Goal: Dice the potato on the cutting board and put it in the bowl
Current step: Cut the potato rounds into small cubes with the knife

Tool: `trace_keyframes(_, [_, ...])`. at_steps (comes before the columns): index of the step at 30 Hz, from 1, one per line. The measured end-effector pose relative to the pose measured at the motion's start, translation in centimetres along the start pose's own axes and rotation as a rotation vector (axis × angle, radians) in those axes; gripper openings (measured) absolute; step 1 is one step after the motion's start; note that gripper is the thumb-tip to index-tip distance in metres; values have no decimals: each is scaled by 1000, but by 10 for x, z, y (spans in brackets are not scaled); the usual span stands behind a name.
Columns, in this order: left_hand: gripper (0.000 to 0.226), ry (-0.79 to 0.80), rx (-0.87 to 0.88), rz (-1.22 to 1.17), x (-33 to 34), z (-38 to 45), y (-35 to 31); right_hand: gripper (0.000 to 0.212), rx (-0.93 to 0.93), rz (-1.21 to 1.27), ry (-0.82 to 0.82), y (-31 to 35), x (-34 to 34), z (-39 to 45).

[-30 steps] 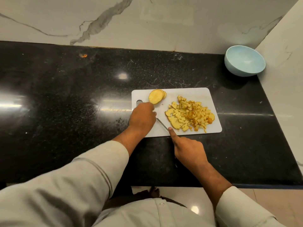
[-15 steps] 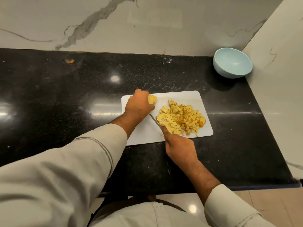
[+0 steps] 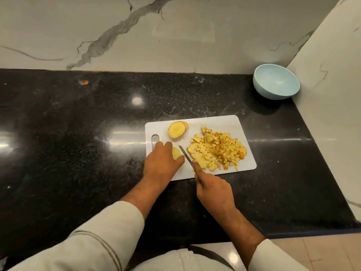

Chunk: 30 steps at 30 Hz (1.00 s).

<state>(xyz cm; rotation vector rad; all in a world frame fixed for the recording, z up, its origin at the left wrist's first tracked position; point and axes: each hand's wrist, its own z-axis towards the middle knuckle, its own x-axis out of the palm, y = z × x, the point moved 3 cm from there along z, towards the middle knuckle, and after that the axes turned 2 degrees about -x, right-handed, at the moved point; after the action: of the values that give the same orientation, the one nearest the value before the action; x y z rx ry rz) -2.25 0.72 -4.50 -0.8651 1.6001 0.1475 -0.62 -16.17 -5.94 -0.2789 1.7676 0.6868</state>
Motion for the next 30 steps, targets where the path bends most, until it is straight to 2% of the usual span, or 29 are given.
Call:
trace_keyframes(2, [52, -20, 16, 63, 2, -3, 2, 59, 13, 12, -6, 3, 4, -7])
trace_keyframes(5, [59, 20, 25, -7, -1, -1, 15, 55, 52, 70, -29, 4, 5, -10])
trace_keyframes(9, [90, 234, 129, -109, -5, 6, 28, 55, 107, 164, -57, 6, 5, -14])
trace_keyframes(11, [95, 320, 170, -106, -8, 14, 28, 54, 120, 201, -52, 8, 4, -11])
trace_keyframes(14, [90, 320, 170, -130, -11, 23, 27, 58, 111, 238, -27, 19, 2, -6])
trace_keyframes(19, [94, 168, 183, -39, -2, 16, 22, 62, 82, 97, 31, 29, 3, 2])
trace_keyframes(23, [70, 114, 137, 18, -2, 13, 15, 60, 94, 57, 64, 35, 8, 9])
trace_keyframes(30, [58, 129, 154, 41, -6, 11, 5, 62, 82, 37, 69, 44, 17, 15])
